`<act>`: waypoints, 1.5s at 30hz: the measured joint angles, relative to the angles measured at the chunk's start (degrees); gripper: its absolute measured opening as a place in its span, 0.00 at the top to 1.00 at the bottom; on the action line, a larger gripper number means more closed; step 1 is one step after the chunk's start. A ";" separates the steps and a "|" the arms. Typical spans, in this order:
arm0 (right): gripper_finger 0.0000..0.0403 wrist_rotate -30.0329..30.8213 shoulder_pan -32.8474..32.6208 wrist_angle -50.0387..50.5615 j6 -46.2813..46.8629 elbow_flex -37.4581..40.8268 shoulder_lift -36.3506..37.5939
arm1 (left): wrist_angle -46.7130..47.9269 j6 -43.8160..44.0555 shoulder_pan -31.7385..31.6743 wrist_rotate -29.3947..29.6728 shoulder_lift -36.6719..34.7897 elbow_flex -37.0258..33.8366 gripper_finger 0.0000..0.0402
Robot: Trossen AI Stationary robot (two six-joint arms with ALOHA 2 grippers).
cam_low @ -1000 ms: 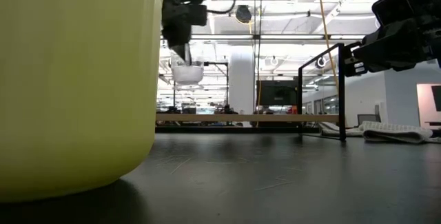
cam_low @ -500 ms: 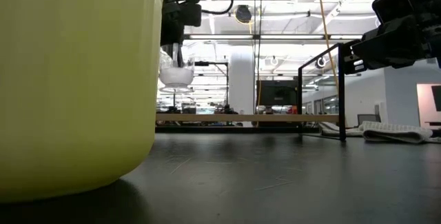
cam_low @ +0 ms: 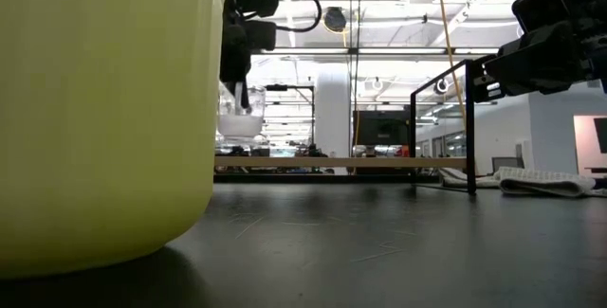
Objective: Stack small to large cups/mugs on shelf
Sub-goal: Put the transparent mug on the shelf
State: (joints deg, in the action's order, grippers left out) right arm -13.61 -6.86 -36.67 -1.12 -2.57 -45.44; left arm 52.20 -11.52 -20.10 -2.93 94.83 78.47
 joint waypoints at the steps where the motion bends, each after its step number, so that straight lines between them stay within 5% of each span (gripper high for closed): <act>1: 1.00 0.00 0.00 0.00 -0.01 -0.02 -0.02 | 0.06 0.04 0.00 0.45 0.00 -0.14 1.00; 45: 1.00 0.01 -0.02 -1.05 -0.16 0.00 -0.02 | -3.41 4.74 -0.03 2.07 -0.07 -4.40 1.00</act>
State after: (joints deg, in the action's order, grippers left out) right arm -13.61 -6.87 -37.71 -1.28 -2.57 -45.45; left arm 48.79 -6.78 -20.13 -0.85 94.76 74.06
